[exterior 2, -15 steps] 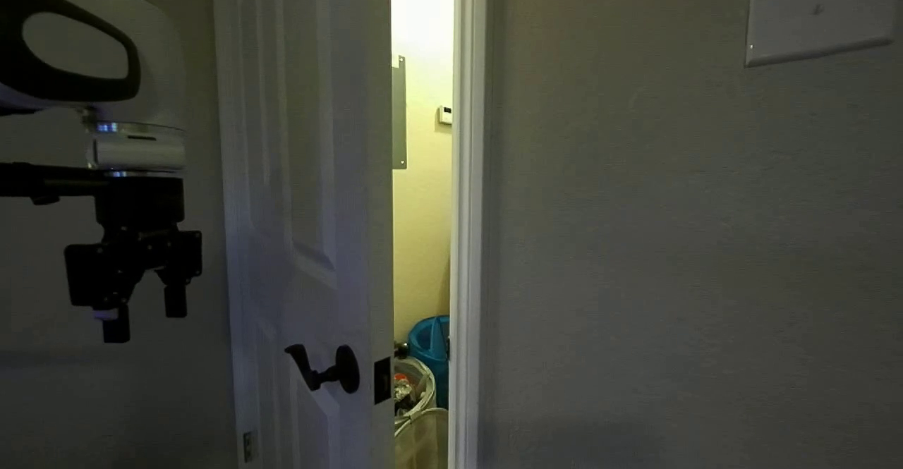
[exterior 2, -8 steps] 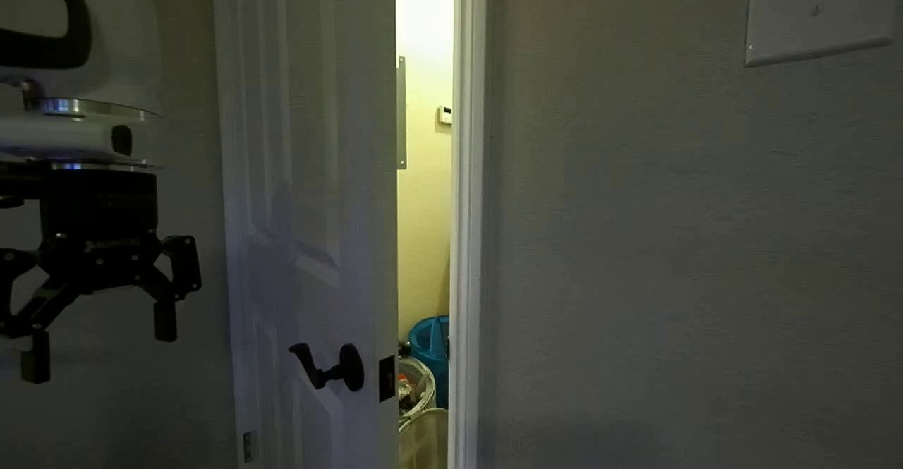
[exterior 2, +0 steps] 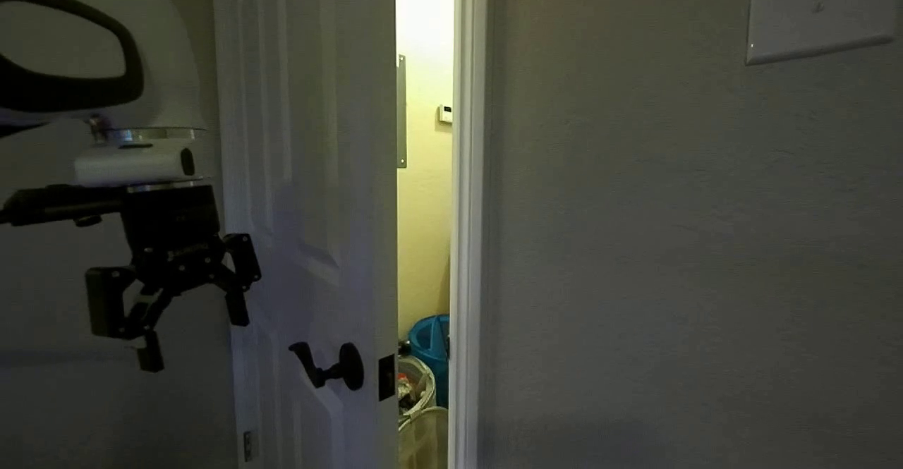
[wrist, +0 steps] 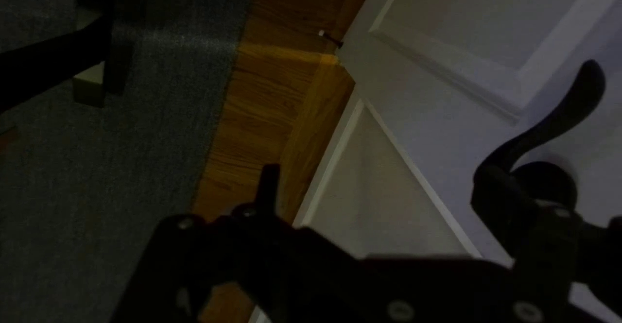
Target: Open the door
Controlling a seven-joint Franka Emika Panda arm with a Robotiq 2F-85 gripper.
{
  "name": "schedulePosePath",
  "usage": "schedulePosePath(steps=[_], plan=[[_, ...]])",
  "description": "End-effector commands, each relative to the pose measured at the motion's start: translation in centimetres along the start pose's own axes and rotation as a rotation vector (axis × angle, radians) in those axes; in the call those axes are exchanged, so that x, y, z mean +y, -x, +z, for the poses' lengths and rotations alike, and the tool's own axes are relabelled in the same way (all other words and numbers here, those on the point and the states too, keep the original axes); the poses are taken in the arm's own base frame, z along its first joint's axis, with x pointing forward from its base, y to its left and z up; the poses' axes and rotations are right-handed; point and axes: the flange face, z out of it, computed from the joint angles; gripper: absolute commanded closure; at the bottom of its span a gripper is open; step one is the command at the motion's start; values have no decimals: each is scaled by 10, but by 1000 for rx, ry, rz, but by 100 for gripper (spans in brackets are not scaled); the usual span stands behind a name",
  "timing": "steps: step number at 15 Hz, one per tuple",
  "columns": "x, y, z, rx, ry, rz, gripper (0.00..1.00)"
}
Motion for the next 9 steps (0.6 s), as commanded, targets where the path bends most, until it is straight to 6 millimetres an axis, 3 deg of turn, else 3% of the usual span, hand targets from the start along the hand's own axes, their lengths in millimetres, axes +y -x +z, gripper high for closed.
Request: schedulePosePath(steps=[1,5,9], plan=[[-34,-17,26,14,-60,23,0],[-64,-27,58,5,-99,35,0],[-90,-19,71,-9,-146,46,0]])
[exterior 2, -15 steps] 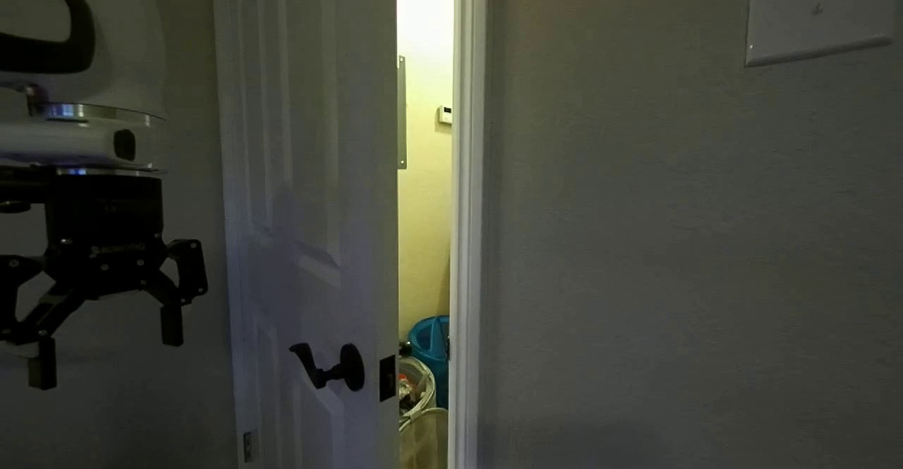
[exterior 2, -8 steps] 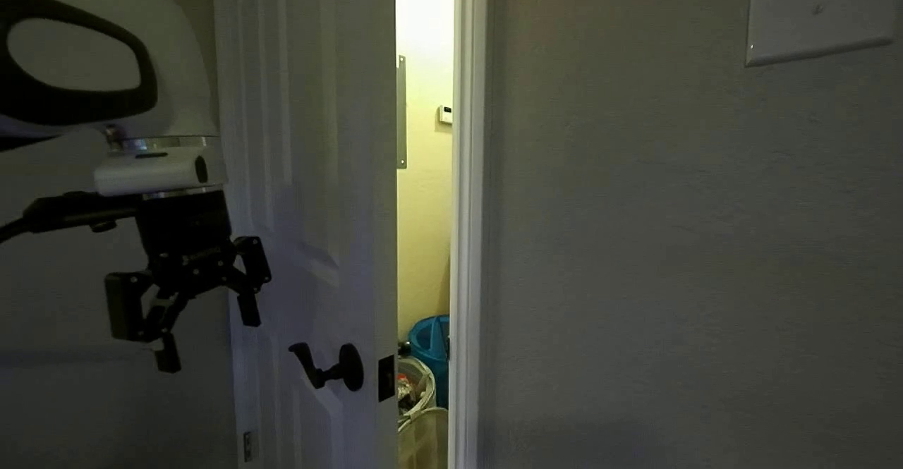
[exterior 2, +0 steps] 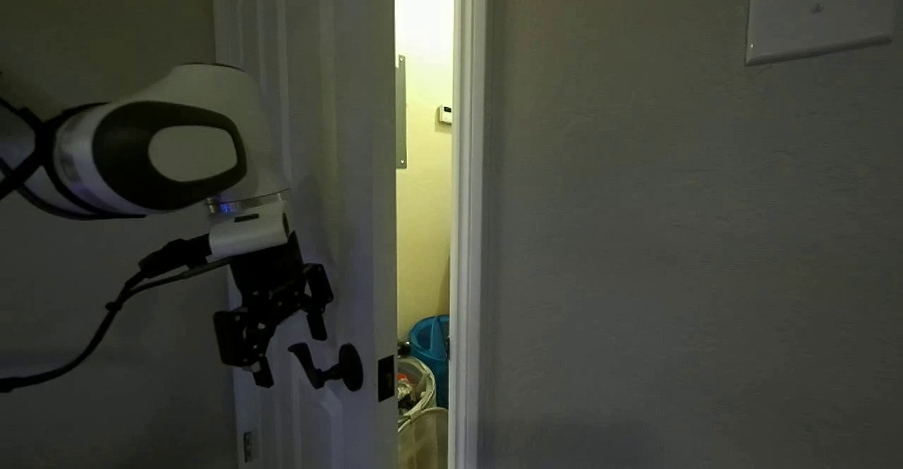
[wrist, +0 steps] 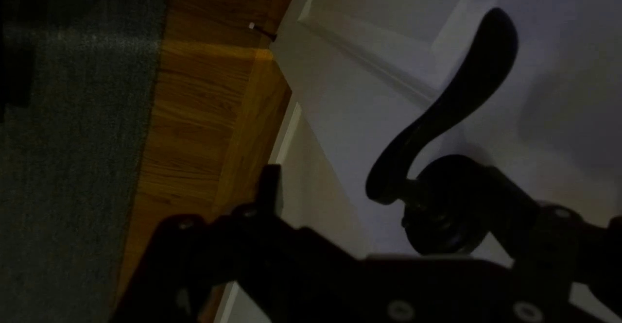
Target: Open the door
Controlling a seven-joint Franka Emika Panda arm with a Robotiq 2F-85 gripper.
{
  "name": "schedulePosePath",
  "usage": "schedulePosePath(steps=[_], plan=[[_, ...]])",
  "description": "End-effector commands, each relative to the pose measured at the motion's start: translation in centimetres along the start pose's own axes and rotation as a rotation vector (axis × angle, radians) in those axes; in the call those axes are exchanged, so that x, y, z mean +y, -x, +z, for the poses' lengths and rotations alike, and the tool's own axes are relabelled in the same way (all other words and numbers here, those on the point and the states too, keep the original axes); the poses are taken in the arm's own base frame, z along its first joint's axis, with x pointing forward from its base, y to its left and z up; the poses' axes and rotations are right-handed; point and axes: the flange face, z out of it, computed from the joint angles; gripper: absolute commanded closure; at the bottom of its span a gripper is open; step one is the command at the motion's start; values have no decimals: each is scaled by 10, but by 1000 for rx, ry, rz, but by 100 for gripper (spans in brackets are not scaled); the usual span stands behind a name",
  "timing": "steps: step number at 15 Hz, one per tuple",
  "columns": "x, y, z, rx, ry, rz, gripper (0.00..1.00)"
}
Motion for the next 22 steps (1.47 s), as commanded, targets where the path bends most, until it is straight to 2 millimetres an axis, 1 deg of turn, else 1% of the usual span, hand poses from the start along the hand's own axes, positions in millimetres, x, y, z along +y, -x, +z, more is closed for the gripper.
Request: schedulePosePath(steps=[1,4,6,7,10,15,22], plan=[[-23,15,7,-19,-45,10,0],[-28,34,9,-34,-48,-9,0],[-25,45,6,-40,-45,-20,0],[-23,50,3,-37,-42,-27,0],[-18,58,2,-11,-29,-41,0],[-23,60,7,-6,-22,-57,0],[-17,47,31,1,32,-49,0]])
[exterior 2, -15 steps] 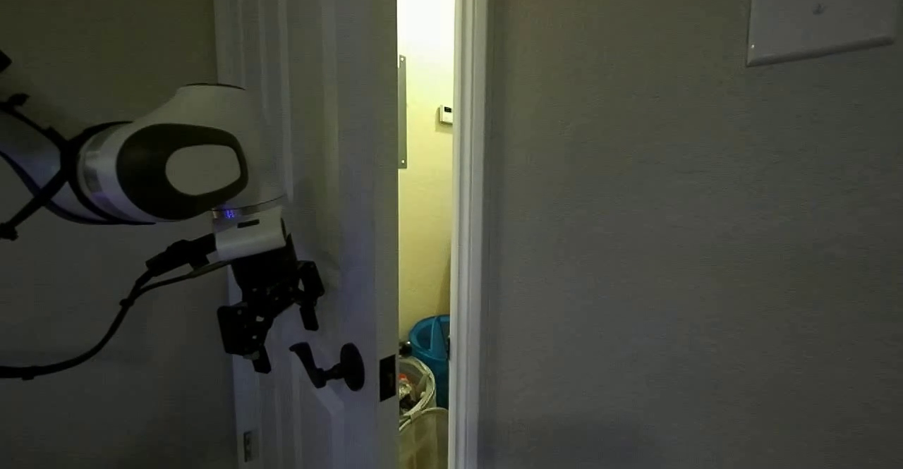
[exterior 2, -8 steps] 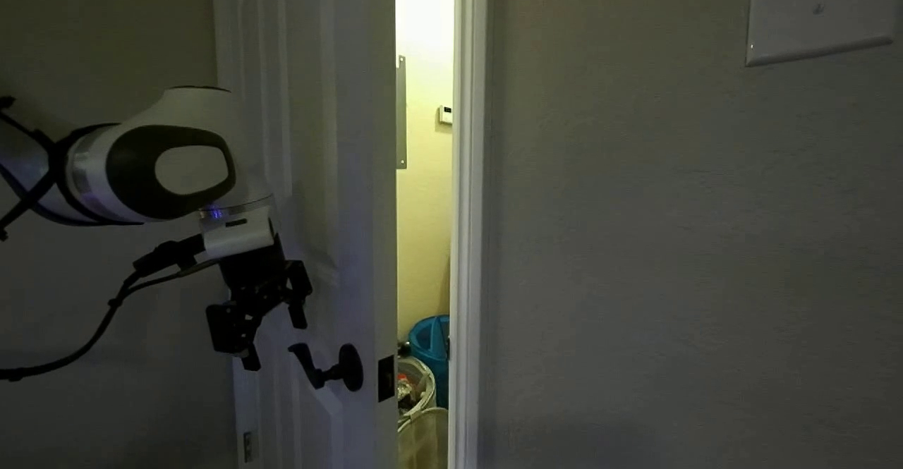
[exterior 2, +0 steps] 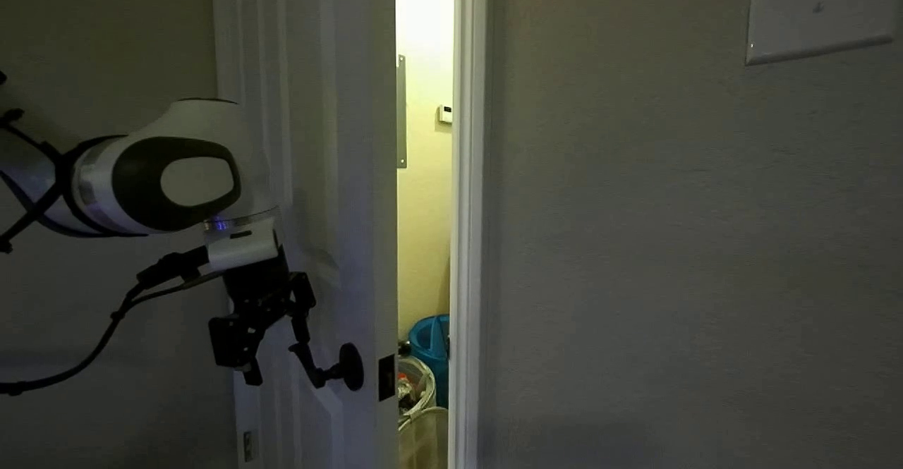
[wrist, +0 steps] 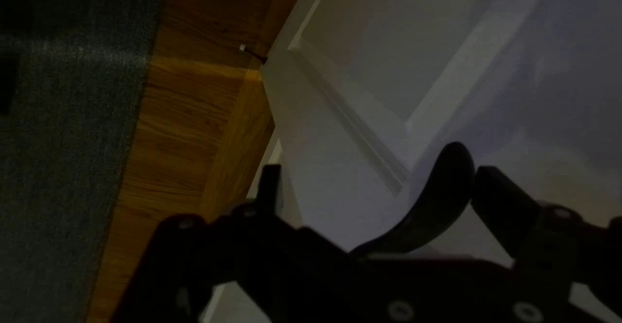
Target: Open the door
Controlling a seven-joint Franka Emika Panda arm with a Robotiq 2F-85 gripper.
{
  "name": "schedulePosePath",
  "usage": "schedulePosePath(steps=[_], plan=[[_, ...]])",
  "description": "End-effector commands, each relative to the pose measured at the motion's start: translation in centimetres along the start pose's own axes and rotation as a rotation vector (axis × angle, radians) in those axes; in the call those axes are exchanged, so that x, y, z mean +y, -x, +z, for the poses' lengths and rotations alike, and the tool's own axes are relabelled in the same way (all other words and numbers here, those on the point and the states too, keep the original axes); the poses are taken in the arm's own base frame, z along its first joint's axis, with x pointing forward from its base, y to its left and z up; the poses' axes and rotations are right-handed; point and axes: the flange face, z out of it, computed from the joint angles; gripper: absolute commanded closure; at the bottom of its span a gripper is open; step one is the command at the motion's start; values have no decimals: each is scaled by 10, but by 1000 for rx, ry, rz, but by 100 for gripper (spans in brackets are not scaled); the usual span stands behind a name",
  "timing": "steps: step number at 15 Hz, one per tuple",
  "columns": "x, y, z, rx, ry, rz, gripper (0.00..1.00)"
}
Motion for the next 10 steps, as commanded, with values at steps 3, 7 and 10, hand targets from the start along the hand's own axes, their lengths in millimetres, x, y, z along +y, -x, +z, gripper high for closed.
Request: schedulePosePath(steps=[3,7,10], plan=[[3,-5,5,19,30,13,0],[4,-6,7,23,31,15,0],[6,-9,14,30,54,16,0]])
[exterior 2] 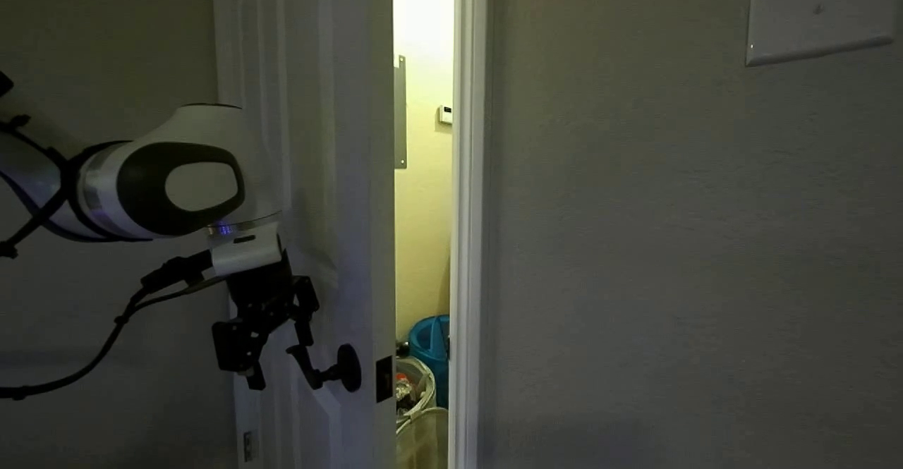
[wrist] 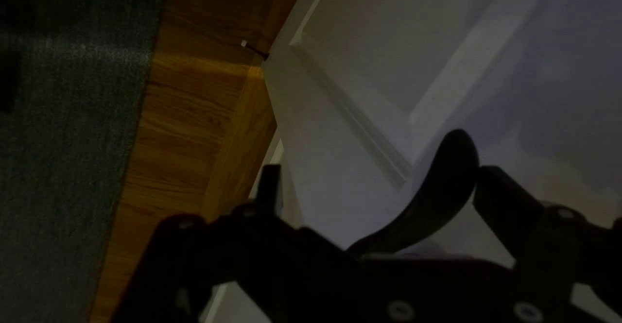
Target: Open the door
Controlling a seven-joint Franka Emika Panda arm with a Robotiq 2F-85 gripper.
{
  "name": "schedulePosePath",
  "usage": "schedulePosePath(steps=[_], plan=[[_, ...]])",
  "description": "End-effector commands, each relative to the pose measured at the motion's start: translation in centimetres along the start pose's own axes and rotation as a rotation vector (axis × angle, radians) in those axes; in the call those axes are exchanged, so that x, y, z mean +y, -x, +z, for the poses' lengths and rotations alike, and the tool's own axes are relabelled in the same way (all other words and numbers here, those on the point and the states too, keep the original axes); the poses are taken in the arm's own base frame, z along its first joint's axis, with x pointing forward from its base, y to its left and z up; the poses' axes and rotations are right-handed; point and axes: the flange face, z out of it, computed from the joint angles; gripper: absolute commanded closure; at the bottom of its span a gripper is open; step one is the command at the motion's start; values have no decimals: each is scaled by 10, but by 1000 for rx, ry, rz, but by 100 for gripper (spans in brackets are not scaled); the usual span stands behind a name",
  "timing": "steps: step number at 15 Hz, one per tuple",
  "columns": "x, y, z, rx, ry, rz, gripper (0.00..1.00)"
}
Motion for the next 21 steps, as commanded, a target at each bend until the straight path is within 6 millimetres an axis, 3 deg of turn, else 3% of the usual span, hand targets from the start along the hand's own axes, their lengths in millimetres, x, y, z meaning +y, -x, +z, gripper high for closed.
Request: schedulePosePath(steps=[1,4,7,16,21], plan=[[8,-5,13,21,58,11,0],[14,2,18,7,81,4,0],[21,15,10,-7,101,-6,0],[42,86,-47,-27,155,-72,0],[54,101,-74,-16,176,-69,0]])
